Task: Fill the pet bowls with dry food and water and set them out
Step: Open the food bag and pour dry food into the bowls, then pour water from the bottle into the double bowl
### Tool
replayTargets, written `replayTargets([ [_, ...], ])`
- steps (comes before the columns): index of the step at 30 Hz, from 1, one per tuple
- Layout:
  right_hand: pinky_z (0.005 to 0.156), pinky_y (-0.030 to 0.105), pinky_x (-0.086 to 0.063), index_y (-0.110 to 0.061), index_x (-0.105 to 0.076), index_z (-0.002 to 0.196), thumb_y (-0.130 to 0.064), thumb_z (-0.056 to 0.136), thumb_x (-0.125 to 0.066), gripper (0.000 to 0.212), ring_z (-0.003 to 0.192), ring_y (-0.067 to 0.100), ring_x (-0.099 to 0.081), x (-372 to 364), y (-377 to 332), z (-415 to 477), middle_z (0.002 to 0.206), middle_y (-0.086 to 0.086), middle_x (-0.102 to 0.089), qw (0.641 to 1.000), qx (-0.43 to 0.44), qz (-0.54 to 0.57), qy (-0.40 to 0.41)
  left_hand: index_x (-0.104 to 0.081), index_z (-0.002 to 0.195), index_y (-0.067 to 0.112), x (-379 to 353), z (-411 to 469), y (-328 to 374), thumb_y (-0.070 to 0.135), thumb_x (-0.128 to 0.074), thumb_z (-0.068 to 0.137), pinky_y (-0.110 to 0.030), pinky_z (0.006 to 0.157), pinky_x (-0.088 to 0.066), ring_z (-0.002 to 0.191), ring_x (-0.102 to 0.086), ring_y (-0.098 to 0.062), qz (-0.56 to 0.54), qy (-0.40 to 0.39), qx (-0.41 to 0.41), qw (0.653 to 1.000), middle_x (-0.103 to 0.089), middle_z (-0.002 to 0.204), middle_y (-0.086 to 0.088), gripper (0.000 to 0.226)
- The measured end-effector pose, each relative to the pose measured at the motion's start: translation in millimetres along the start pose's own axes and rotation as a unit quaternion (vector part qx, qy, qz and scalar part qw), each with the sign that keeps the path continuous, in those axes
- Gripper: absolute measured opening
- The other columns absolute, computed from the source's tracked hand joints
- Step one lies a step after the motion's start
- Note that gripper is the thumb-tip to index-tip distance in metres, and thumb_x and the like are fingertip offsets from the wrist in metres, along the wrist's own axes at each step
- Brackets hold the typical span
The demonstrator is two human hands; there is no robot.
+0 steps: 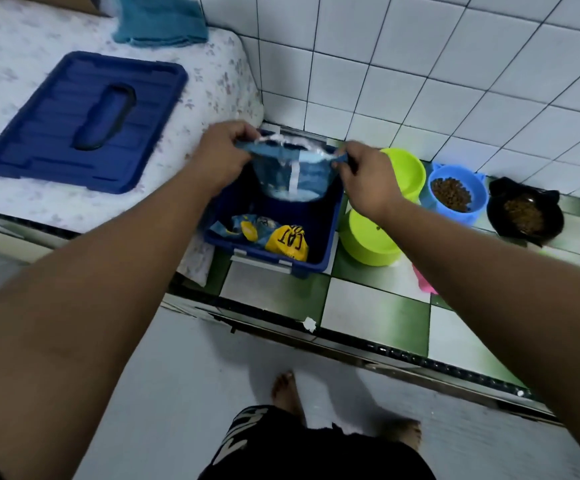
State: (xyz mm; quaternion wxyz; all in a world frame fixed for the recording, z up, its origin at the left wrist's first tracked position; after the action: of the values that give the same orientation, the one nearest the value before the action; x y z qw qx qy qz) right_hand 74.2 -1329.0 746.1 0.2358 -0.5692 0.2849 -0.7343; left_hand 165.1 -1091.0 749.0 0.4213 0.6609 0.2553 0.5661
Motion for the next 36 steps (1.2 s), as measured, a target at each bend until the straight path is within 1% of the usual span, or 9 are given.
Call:
replayTargets([
  [4,0.083,0.037,-0.048,-0.017,-0.066,0.091,-0.005,0.08,-0.058,0.018,0.093,0.031,-0.063,-13.2,-9.8,-28.3,0.096,0.005,-0.068,0.981,0.065,-0.137,-0.118,-0.072,0.098,0.025,5.2,-31.0,-11.2,-0.011,-0.065,0.081,-0.028,0.082,-0.049,0.097,-0.065,-0.018,0.205,-0.139,-0.045,0.968,-0.07,0.101,0.002,0.041],
  [7,0.118,0.056,-0.016,-0.025,-0.065,0.099,-0.015,0.082,-0.059,0.021,0.114,0.025,-0.061,-26.2,-21.9,-43.9,0.111,-0.002,-0.066,0.938,0.061,-0.256,-0.224,-0.056,0.139,0.03,1.4,-47.1,2.0,0.005,-0.071,0.087,-0.033,0.092,-0.049,0.114,-0.063,-0.026,0.343,-0.266,-0.052,0.899,-0.067,0.129,-0.004,0.06],
  [10,0.11,0.074,0.011,-0.024,-0.063,0.114,-0.034,0.084,-0.052,0.033,0.123,0.025,-0.055,-40.5,-34.8,-54.2,0.117,0.002,-0.06,0.874,0.062,-0.36,-0.321,-0.015,0.163,0.032,-6.1,-55.1,21.8,0.028,-0.068,0.092,-0.036,0.105,-0.044,0.127,-0.055,-0.027,0.392,-0.363,0.014,0.845,-0.052,0.151,-0.004,0.089],
  [14,0.104,0.079,0.017,-0.022,-0.053,0.137,-0.046,0.093,-0.034,0.054,0.15,0.023,-0.024,-49.1,-37.5,-61.2,0.149,0.009,-0.044,0.815,0.087,-0.442,-0.364,-0.033,0.159,0.015,-30.3,-64.6,39.1,0.032,-0.035,0.11,-0.032,0.114,-0.029,0.146,-0.038,-0.027,0.447,-0.414,0.024,0.793,-0.033,0.165,-0.012,0.052],
  [17,0.106,0.078,0.017,-0.018,-0.048,0.143,-0.051,0.094,-0.034,0.061,0.154,0.023,-0.011,-45.6,-30.3,-65.0,0.159,0.005,-0.034,0.827,0.078,-0.417,-0.37,-0.048,0.147,0.011,-43.4,-67.9,36.1,0.028,-0.032,0.11,-0.035,0.109,-0.036,0.133,-0.048,-0.03,0.498,-0.426,0.002,0.755,-0.047,0.153,-0.018,0.045],
  [23,0.111,0.068,-0.025,-0.02,-0.056,0.131,-0.056,0.083,-0.056,0.06,0.136,0.03,-0.04,5.3,-18.8,-65.8,0.136,0.007,-0.054,0.934,0.067,-0.238,-0.257,-0.043,0.155,0.018,-65.5,-51.5,97.2,0.024,-0.049,0.103,-0.038,0.111,-0.037,0.14,-0.046,-0.029,0.426,-0.275,-0.04,0.861,-0.046,0.157,-0.011,0.052],
  [26,0.094,0.05,-0.046,-0.019,-0.061,0.116,-0.055,0.078,-0.052,0.054,0.112,0.036,-0.055,46.9,2.4,-65.9,0.115,0.011,-0.063,0.972,0.048,-0.166,-0.157,-0.056,0.14,0.017,-106.5,-56.3,140.6,0.02,-0.052,0.1,-0.034,0.091,-0.044,0.123,-0.057,-0.031,0.34,-0.219,-0.123,0.906,-0.063,0.13,-0.012,0.04],
  [32,0.085,0.048,-0.054,-0.025,-0.06,0.11,-0.049,0.07,-0.044,0.049,0.104,0.031,-0.062,140.2,73.2,-97.5,0.106,0.004,-0.068,0.993,-0.041,-0.1,-0.038,-0.061,0.13,0.013,-216.5,-77.5,203.8,0.021,-0.052,0.097,-0.035,0.093,-0.044,0.118,-0.06,-0.031,0.262,-0.209,-0.179,0.925,-0.068,0.127,-0.01,0.035],
  [36,0.077,0.04,-0.053,-0.018,-0.063,0.099,-0.031,0.076,-0.053,0.028,0.09,0.03,-0.063,218.1,132.1,-142.0,0.093,0.005,-0.068,0.992,-0.09,-0.082,0.036,-0.064,0.122,0.013,-301.9,-97.5,251.4,0.031,-0.051,0.085,-0.041,0.087,-0.052,0.099,-0.068,-0.03,0.17,-0.24,-0.205,0.934,-0.075,0.102,-0.007,0.043],
])
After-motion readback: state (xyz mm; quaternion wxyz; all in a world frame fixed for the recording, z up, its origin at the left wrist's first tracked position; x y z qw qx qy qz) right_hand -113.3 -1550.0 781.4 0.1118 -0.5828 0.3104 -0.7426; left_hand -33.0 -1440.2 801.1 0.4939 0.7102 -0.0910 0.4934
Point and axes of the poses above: each hand's wrist, its own z-axis towards the middle knuckle, its own x-axis out of the back of the hand, y = z × x, the point moved 3 cm from there along z, towards the middle knuckle
